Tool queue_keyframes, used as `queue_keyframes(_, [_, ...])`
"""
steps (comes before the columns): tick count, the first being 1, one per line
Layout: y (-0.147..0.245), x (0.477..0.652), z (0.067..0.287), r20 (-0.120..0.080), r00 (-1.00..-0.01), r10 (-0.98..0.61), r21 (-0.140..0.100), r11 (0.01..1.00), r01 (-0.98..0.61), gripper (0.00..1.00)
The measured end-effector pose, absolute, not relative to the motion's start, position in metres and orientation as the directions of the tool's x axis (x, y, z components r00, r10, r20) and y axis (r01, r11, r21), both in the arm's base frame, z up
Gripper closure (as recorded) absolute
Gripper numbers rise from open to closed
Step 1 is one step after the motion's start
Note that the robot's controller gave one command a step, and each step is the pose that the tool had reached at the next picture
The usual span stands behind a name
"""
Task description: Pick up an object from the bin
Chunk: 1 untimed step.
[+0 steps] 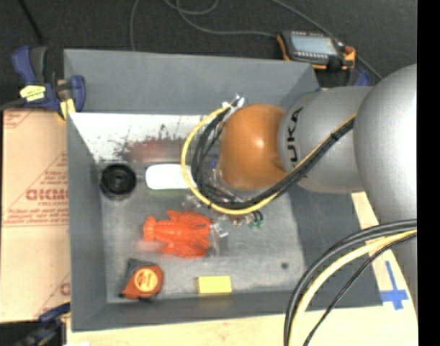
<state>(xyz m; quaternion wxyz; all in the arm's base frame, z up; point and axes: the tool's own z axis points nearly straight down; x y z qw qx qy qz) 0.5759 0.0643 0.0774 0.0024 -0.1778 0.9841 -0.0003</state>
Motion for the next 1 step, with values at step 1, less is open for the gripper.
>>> queue_keyframes(1, [0.0808, 0.5817, 0.0725, 0.001, -0.915, -0.403, -0.002, 0.915, -0.403, 0.00])
